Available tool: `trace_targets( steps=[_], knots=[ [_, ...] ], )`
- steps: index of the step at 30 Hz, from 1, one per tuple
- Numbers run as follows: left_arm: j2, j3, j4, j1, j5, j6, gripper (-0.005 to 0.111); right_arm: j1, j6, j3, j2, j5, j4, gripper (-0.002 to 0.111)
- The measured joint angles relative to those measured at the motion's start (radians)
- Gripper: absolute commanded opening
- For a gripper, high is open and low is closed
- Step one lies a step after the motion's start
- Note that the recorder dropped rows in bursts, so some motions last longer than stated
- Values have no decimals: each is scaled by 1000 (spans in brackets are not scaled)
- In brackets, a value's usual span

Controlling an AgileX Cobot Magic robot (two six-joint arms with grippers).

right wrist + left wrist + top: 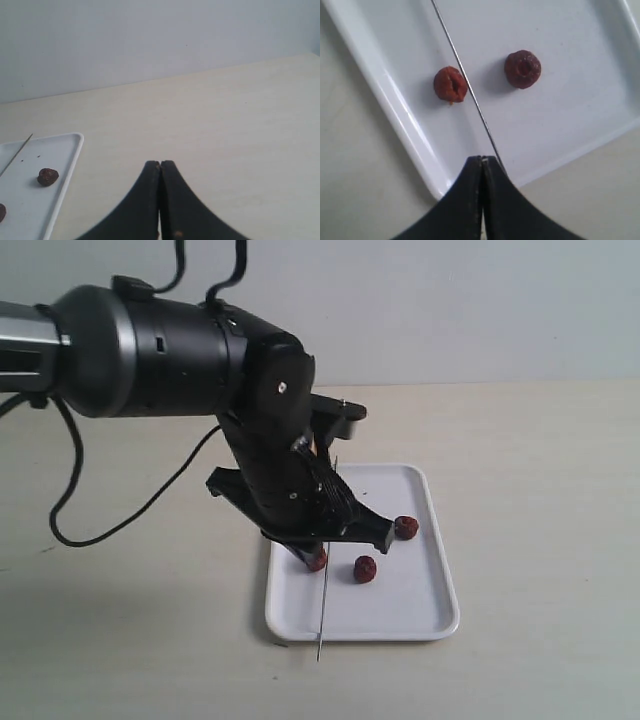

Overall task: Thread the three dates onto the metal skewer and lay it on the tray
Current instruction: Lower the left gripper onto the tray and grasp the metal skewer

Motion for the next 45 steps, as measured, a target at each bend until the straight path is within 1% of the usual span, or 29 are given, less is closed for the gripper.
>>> trace_targets(
  steps=[3, 6, 8, 10, 19, 28, 40, 42, 45],
  knots=[
    [40, -18, -2, 0, -4, -5, 22, 0, 0, 0, 0, 0, 0, 0],
    [57, -20, -7, 0, -6, -12, 31, 0, 0, 0, 0, 0, 0, 0],
    [60, -20, -7, 0, -6, -19, 34, 0, 0, 0, 0, 0, 0, 0],
    [61, -20, -7, 0, -8, -43, 35, 0, 0, 0, 0, 0, 0, 0],
    [85, -8, -28, 0, -32, -108, 35, 0, 0, 0, 0, 0, 0, 0],
    [149, 7, -82, 0, -98, -114, 35, 0, 0, 0, 0, -7, 0, 0],
    [173, 7, -83, 0, -118, -114, 34, 0, 0, 0, 0, -8, 0, 0],
    [173, 7, -83, 0, -118, -114, 27, 0, 0, 0, 0, -8, 0, 0],
    [173, 7, -83, 0, -118, -114, 10, 0, 0, 0, 0, -8, 0, 0]
  ],
)
